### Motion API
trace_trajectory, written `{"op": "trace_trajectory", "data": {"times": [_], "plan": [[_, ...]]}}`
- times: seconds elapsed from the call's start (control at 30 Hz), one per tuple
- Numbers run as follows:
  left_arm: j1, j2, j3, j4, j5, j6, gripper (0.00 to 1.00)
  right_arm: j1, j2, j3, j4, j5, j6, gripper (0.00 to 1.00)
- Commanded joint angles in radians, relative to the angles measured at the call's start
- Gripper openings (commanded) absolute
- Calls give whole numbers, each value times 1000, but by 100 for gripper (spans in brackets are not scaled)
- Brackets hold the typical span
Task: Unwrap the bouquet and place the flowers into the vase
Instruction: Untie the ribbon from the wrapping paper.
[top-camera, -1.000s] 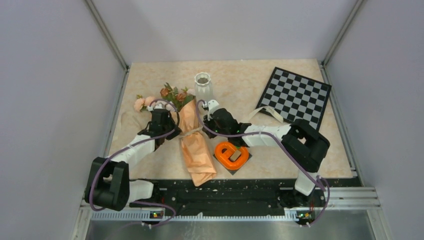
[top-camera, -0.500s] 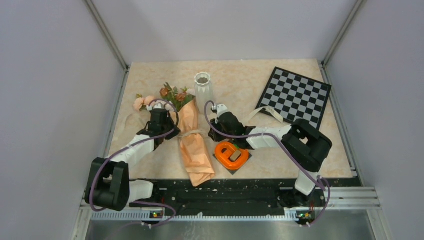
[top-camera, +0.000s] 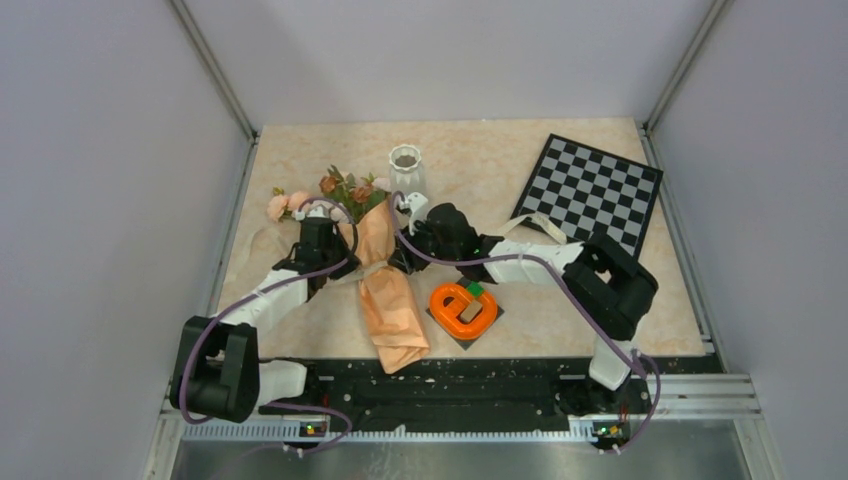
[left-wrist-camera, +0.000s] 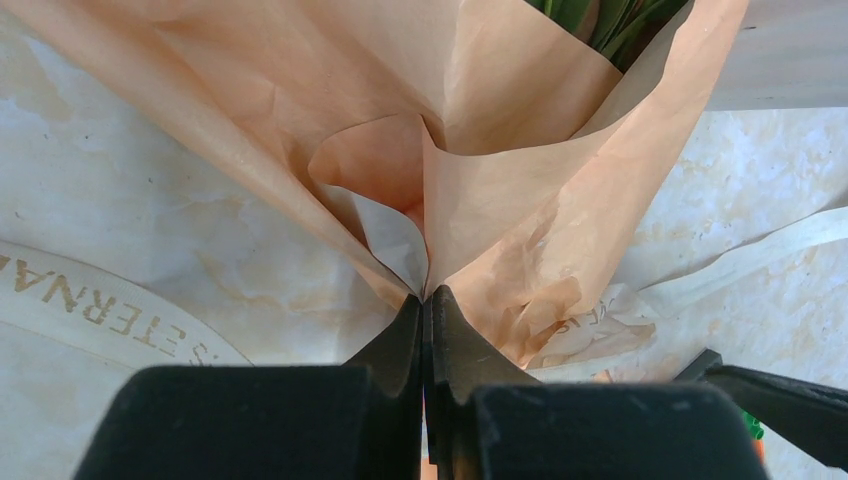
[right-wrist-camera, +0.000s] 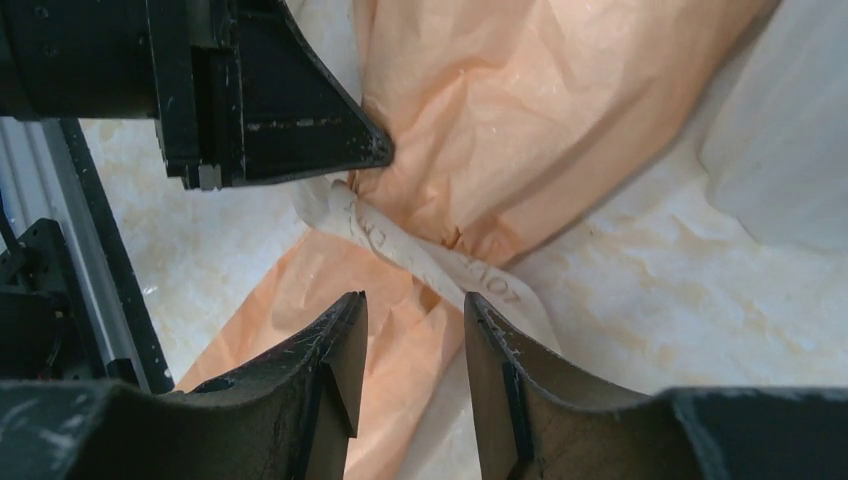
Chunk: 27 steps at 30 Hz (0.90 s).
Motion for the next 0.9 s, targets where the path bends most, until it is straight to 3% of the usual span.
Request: {"op": "trace_trajectory", "data": {"times": [0.0, 0.3, 0.53, 0.7, 0.87], "plan": [[6, -20, 20, -21, 16, 23, 0, -6, 86, 106, -4, -74, -70, 42], [6, -7, 29, -19, 28, 23, 0, 3, 179, 178, -27, -101, -95, 40], [6, 3, 35, -31, 3, 25, 0, 4, 147, 151, 2, -75, -82, 6], [7, -6, 36, -50, -25, 26, 0, 2, 59, 66, 36, 12, -45, 0], [10, -4, 35, -53, -24, 27, 0, -1, -64, -54, 71, 133, 9, 1]]}}
